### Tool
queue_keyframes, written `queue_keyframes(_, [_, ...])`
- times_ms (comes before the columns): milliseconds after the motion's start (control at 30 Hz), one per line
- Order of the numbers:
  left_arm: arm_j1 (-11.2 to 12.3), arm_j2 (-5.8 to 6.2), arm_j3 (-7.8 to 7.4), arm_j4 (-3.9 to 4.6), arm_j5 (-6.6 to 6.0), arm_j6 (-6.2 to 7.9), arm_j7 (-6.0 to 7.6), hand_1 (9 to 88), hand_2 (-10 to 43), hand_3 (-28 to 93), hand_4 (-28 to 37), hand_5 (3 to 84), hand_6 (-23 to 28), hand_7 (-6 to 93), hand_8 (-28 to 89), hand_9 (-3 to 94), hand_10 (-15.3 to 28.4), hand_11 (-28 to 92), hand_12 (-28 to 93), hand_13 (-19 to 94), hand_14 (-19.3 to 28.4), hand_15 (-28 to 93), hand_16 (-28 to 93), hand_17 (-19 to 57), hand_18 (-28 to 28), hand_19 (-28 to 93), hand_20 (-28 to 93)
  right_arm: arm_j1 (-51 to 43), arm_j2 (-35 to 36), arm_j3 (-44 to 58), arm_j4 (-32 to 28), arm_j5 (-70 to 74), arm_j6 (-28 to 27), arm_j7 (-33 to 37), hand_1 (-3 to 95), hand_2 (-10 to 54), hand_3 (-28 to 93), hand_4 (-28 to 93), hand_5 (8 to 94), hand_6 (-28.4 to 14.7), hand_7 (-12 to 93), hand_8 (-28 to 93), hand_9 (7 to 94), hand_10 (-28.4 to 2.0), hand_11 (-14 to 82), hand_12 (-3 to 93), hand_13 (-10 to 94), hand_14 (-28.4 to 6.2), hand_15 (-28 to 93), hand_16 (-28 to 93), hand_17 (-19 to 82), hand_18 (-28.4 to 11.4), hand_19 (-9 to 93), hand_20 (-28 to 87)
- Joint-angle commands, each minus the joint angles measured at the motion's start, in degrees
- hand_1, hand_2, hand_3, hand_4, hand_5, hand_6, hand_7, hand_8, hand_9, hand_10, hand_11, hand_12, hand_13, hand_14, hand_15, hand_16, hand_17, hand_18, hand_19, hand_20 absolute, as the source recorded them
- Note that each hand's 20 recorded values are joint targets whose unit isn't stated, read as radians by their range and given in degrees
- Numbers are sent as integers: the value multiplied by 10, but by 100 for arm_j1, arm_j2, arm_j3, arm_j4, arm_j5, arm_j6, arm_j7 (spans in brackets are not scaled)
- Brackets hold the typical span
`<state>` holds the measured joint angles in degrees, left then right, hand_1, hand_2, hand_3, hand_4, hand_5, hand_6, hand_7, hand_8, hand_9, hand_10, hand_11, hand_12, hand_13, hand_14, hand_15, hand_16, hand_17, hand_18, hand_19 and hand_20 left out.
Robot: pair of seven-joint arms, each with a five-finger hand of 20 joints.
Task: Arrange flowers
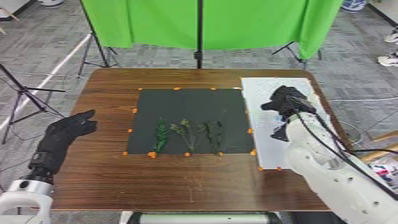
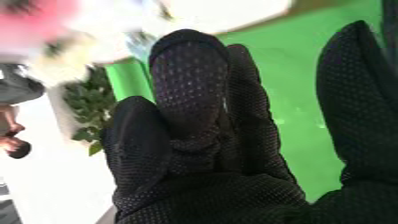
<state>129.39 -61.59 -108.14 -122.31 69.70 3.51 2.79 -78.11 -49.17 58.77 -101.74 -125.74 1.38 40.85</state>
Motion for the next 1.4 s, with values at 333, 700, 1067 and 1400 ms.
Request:
queue_keyframes(333, [57, -103, 30, 39, 32, -104, -46, 274, 42, 637, -210, 441, 65, 73, -45, 446, 158, 157, 122, 371, 193, 185, -10, 76, 128, 114, 156, -298, 25, 56, 243, -87, -384, 342, 363, -95, 626, -109, 563, -2, 138, -81, 716, -176, 146, 200, 900, -45, 544, 314, 621, -146, 932, 454])
queue_keyframes(700, [29, -82, 27, 58, 27, -135, -43, 275, 43, 635, -208, 441, 65, 73, -45, 446, 159, 157, 122, 371, 193, 184, -11, 77, 127, 111, 156, -638, 38, 317, -29, 294, -231, 218, 473, -95, 656, -114, 578, -9, 149, -80, 718, -168, 168, 209, 896, -41, 541, 324, 618, -135, 932, 439])
queue_keyframes(1067, [19, -86, 45, 61, 34, -157, -32, 276, 44, 634, -207, 441, 65, 73, -46, 445, 157, 157, 123, 370, 193, 185, -10, 77, 127, 112, 156, -610, 138, 292, -340, 188, 754, -342, 517, -95, 656, -140, 588, -22, 189, -80, 722, -146, 168, 253, 897, -32, 540, 324, 622, -124, 931, 423])
queue_keyframes(1400, [13, -95, 44, 65, 37, -153, -28, 276, 44, 634, -207, 441, 65, 73, -46, 444, 158, 157, 123, 370, 193, 185, -10, 76, 127, 112, 156, -874, 377, 733, -1001, -153, -86, -355, 392, -95, 645, -130, 584, -23, 170, -79, 706, -167, 178, 212, 879, -50, 550, 325, 598, -146, 932, 443])
